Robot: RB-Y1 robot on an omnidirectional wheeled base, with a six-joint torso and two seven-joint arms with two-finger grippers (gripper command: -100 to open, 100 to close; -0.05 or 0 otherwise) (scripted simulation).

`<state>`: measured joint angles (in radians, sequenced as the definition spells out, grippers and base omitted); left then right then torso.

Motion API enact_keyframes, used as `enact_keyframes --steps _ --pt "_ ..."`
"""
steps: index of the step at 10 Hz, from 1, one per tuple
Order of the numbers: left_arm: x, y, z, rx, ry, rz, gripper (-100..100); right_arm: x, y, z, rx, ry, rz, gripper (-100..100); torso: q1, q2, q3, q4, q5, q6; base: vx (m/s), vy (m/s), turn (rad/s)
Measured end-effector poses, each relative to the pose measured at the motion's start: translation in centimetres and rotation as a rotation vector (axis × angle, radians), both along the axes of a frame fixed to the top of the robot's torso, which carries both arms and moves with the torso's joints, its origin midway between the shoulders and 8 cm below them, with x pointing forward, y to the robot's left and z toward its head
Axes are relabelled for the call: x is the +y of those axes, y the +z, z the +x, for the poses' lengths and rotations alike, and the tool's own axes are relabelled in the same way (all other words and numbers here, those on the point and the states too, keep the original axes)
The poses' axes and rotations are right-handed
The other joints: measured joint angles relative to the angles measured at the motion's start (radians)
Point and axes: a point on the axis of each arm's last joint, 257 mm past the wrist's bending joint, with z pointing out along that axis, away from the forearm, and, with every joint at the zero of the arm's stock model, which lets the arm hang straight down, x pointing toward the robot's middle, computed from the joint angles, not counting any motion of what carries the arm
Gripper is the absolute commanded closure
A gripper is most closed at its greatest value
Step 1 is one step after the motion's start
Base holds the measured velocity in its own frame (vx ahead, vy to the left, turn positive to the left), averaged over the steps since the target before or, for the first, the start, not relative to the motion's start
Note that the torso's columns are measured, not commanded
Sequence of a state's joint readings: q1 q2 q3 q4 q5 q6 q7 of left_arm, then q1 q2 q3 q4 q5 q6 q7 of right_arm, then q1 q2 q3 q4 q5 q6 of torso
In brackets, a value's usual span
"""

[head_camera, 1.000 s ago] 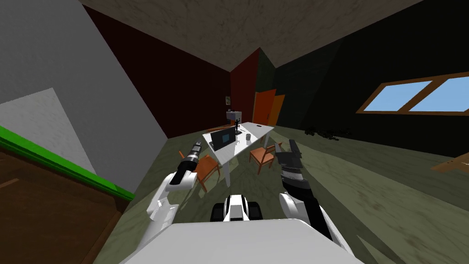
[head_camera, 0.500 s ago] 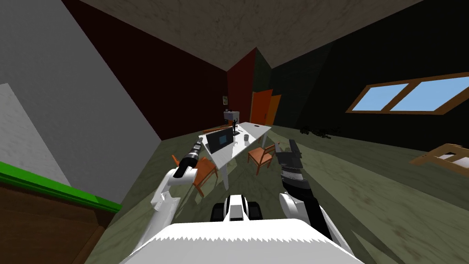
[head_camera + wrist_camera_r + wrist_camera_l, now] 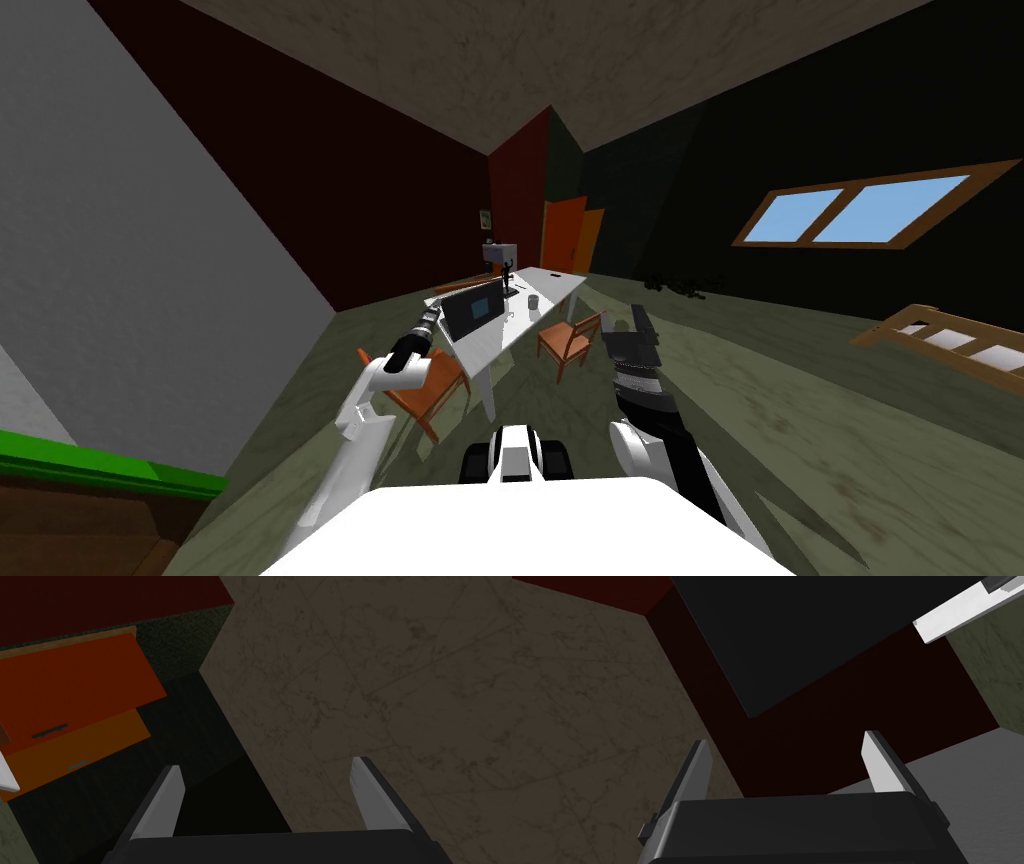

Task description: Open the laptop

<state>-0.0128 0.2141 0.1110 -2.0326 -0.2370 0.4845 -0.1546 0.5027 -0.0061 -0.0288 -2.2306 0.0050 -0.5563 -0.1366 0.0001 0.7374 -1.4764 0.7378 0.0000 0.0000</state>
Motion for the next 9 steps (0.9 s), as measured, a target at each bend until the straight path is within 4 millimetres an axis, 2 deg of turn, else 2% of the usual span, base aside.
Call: enact_keyframes --steps 6,7,8,9 --pt "2.1 -0.4 1.1 0.075 0.061 0.026 -100 0.0 0.0 0.0 0.000 0.000 0.000 0 0.000 0.002 0.001 0.001 0.000 0.000 0.036 -0.001 -0.047" --pt "2.0 -0.4 1.1 0.075 0.061 0.026 100 0.0 0.0 0.0 0.000 0.000 0.000 0 0.000 0.002 0.001 0.001 0.000 0.000 0.009 0.001 -0.019" --pt "1.9 0.0 1.2 0.065 0.058 0.027 100 0.0 0.0 0.0 0.000 0.000 0.000 0 0.001 0.001 0.001 -0.002 0.002 -0.002 -0.026 -0.005 -0.187" --pt "3.5 0.3 1.9 0.075 0.071 0.023 100 0.0 0.0 0.0 0.000 0.000 0.000 0 0.003 0.000 0.000 -0.002 0.002 0.000 -0.083 0.008 -0.328"
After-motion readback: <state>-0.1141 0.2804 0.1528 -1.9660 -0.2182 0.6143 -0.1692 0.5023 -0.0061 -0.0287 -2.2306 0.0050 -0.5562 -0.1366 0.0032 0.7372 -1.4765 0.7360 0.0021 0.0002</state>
